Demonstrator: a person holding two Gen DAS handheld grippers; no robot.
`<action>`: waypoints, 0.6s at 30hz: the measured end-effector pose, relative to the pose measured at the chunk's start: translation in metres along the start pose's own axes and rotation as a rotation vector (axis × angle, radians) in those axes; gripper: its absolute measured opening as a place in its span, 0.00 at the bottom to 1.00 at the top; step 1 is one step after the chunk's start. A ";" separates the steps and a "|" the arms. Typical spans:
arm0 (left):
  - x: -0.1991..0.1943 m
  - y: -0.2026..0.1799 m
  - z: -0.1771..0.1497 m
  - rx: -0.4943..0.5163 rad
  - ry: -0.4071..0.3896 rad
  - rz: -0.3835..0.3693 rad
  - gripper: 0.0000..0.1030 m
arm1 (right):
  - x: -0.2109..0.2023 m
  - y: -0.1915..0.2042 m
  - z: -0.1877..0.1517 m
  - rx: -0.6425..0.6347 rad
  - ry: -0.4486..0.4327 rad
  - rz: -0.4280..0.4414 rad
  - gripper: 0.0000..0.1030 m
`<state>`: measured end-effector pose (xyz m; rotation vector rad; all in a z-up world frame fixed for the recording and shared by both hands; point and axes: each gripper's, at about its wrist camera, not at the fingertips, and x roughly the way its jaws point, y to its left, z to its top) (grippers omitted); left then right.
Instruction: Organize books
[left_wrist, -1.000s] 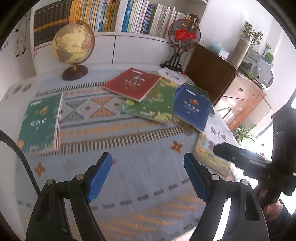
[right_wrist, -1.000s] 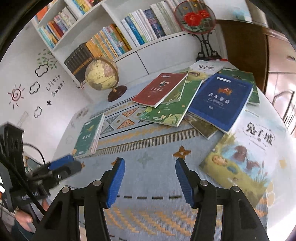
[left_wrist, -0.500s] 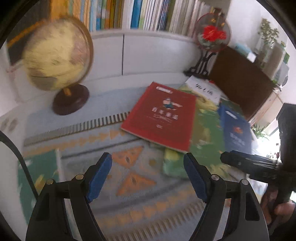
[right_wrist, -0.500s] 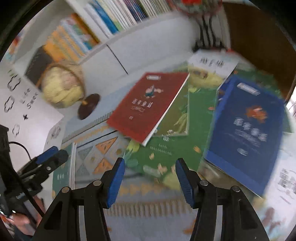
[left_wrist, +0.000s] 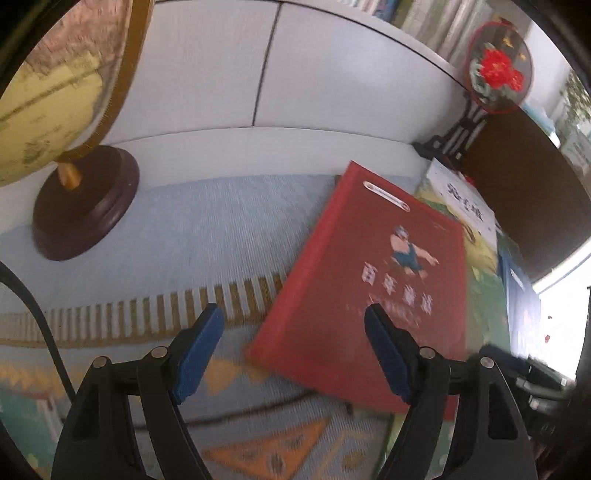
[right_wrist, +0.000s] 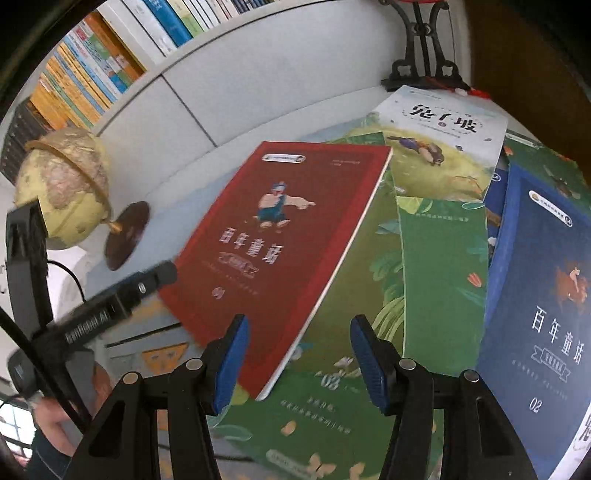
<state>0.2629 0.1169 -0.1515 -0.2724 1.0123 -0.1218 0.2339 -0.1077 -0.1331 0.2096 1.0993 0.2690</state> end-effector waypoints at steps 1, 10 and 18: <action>0.003 0.001 0.002 -0.009 0.007 -0.007 0.74 | 0.003 0.000 0.000 -0.001 0.001 -0.006 0.54; 0.012 -0.014 -0.005 0.002 0.060 -0.105 0.74 | 0.011 0.008 0.006 -0.039 -0.003 0.031 0.54; -0.017 -0.047 -0.037 0.057 0.059 -0.124 0.74 | -0.004 0.002 -0.012 -0.082 0.025 0.026 0.56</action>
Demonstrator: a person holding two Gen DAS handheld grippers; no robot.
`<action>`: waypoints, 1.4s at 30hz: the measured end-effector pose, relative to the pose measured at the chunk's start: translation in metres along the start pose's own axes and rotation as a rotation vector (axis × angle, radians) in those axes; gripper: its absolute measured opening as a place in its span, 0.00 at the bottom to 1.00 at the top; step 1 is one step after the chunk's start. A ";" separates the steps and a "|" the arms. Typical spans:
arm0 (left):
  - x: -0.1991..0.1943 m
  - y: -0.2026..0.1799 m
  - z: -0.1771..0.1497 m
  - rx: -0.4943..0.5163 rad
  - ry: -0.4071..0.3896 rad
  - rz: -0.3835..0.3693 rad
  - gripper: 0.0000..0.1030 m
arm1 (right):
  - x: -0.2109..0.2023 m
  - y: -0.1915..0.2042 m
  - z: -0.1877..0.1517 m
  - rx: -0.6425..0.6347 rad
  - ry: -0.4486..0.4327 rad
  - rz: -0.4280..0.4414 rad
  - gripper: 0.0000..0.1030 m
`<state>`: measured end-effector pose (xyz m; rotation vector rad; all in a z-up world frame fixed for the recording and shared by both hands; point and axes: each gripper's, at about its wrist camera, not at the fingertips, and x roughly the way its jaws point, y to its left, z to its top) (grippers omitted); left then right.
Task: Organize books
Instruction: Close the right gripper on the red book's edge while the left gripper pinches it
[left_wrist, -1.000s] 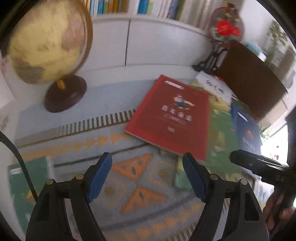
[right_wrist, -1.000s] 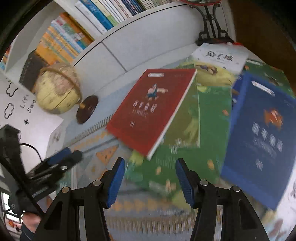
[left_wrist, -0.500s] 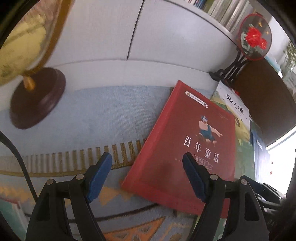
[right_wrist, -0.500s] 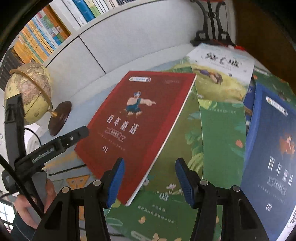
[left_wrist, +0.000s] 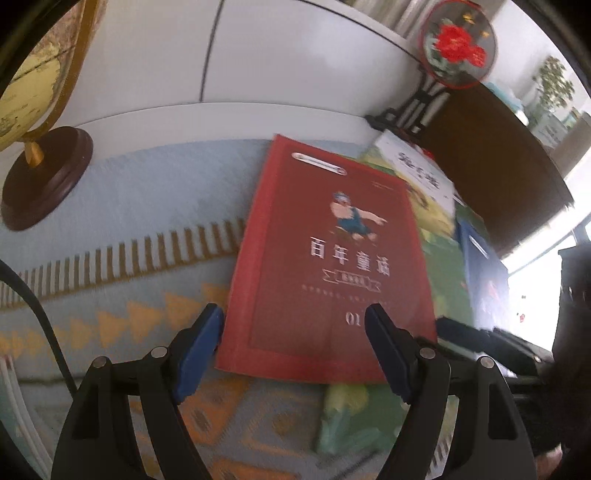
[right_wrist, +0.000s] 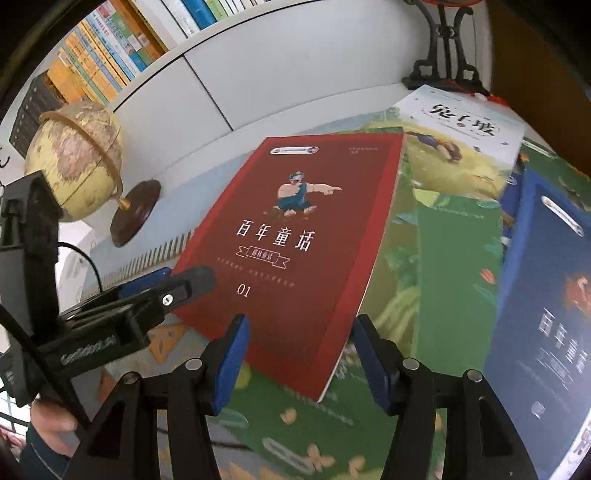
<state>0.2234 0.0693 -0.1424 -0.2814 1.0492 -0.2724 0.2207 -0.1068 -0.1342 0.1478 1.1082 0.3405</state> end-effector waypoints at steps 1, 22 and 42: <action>-0.004 -0.003 -0.004 0.004 0.003 -0.004 0.74 | -0.002 -0.001 -0.002 -0.006 -0.002 -0.004 0.57; -0.024 -0.036 -0.100 -0.035 0.095 -0.068 0.74 | -0.065 -0.042 -0.083 -0.031 -0.008 -0.005 0.64; -0.053 -0.047 -0.085 -0.110 0.013 -0.286 0.73 | -0.076 -0.060 -0.075 0.075 -0.019 0.085 0.49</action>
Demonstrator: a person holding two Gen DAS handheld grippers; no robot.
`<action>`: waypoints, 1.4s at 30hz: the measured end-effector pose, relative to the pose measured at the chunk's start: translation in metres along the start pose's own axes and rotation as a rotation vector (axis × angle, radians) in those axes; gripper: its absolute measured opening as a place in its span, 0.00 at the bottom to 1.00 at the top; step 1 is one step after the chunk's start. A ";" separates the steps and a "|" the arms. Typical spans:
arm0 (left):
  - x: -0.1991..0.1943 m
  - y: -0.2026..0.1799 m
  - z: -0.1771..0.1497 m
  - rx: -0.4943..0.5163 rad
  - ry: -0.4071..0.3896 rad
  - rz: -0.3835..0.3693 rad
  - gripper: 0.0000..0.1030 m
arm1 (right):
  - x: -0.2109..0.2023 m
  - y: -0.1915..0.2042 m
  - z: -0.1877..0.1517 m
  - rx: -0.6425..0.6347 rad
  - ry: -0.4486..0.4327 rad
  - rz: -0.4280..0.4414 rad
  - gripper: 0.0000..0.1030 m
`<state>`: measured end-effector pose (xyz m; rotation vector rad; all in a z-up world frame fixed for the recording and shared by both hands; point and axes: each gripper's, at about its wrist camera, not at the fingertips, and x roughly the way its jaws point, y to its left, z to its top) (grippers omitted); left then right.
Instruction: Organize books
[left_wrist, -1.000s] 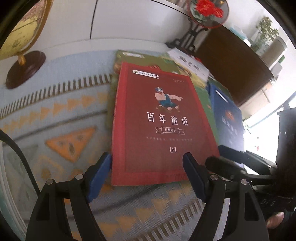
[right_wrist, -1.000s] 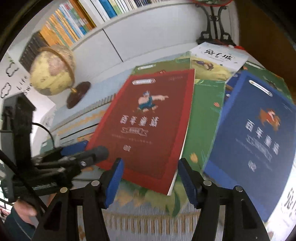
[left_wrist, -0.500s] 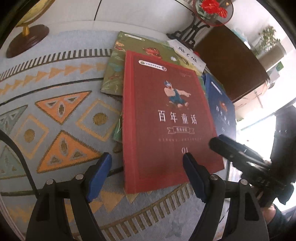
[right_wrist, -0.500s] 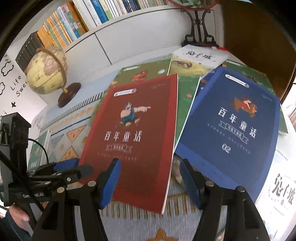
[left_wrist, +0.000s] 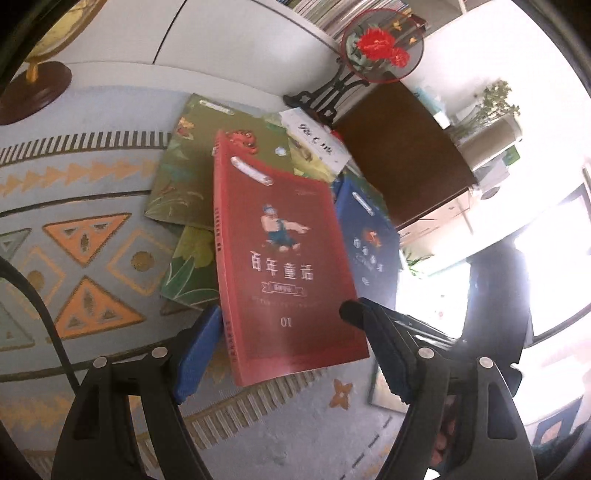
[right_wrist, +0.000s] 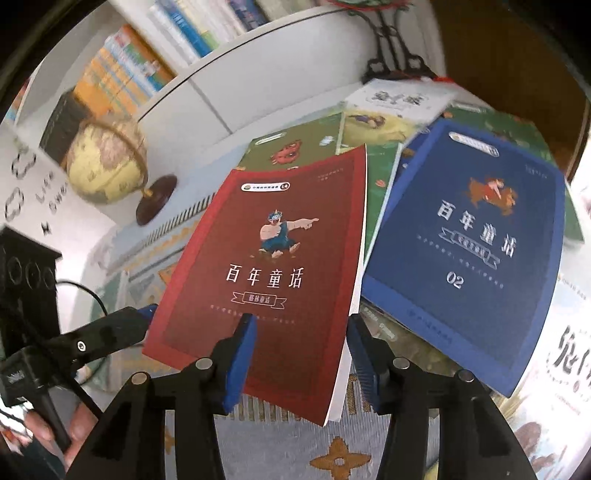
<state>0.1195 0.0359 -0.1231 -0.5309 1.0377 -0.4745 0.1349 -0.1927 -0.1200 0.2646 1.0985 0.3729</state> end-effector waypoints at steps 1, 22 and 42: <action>0.006 0.001 0.000 -0.001 0.001 0.023 0.73 | 0.001 -0.002 0.000 0.014 0.005 0.003 0.49; 0.024 0.027 -0.012 -0.235 0.101 -0.202 0.38 | -0.012 -0.039 -0.004 0.254 -0.010 0.364 0.52; 0.019 0.009 0.016 -0.335 0.052 -0.416 0.38 | 0.043 -0.068 -0.007 0.592 0.006 0.663 0.50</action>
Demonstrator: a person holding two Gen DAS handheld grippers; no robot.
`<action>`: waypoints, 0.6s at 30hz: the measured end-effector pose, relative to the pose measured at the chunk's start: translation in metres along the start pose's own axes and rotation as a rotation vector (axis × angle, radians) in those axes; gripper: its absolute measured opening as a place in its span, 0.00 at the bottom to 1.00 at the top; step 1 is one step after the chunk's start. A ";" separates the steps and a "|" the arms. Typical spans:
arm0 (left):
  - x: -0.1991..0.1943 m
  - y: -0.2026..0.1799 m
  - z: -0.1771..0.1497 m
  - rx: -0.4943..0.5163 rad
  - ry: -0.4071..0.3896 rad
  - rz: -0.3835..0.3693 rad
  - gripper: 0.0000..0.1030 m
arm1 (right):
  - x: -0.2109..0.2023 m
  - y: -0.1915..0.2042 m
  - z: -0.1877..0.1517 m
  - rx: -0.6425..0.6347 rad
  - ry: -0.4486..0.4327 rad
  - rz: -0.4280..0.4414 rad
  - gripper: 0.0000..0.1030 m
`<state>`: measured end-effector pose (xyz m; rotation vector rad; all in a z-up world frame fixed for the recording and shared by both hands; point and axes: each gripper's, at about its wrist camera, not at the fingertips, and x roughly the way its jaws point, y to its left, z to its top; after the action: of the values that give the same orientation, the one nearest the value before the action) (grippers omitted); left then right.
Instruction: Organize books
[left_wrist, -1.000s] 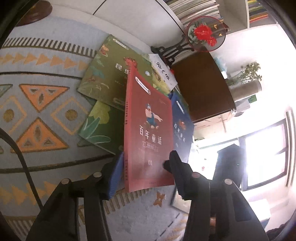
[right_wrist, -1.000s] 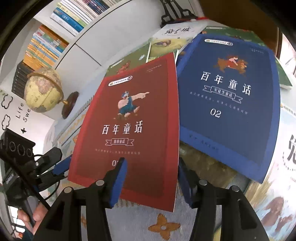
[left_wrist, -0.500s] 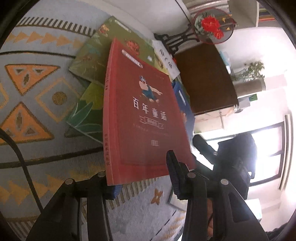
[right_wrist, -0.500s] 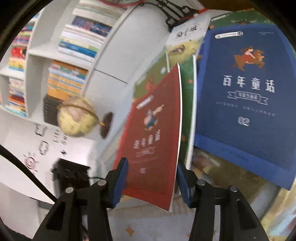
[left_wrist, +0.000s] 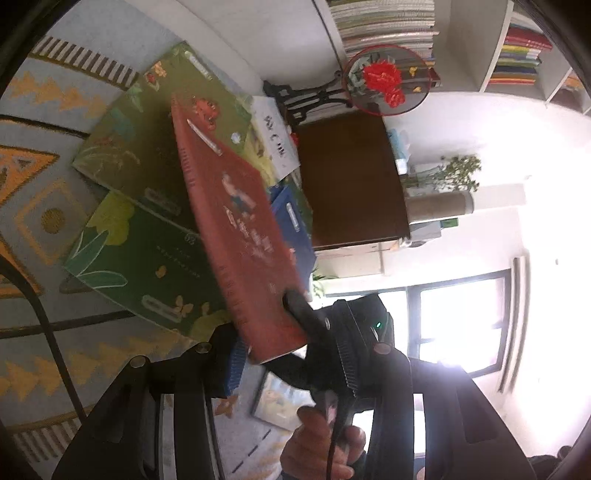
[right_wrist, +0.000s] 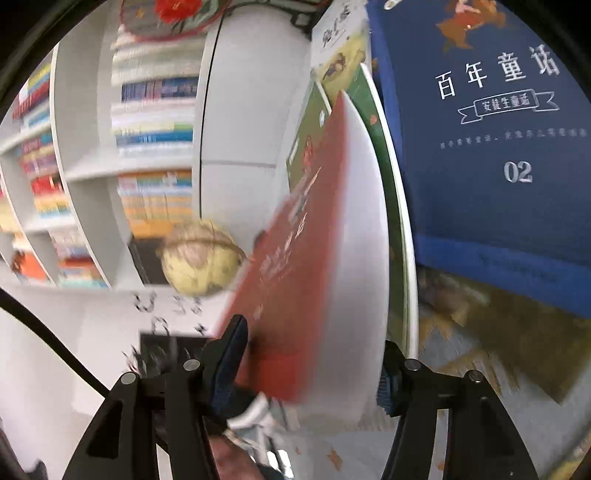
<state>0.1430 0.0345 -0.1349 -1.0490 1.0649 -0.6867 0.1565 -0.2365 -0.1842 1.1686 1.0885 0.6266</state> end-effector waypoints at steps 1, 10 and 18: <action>0.001 0.002 0.000 -0.003 0.002 0.008 0.38 | 0.002 0.001 0.001 0.006 -0.011 0.004 0.38; 0.020 0.019 -0.023 0.107 0.110 0.243 0.45 | -0.014 0.046 -0.022 -0.244 -0.077 -0.291 0.11; 0.014 0.037 -0.042 -0.014 0.147 0.097 0.47 | -0.045 0.033 -0.029 -0.153 -0.072 -0.187 0.11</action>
<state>0.1082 0.0222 -0.1788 -0.9633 1.2409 -0.6867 0.1170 -0.2524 -0.1384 0.9385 1.0559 0.5092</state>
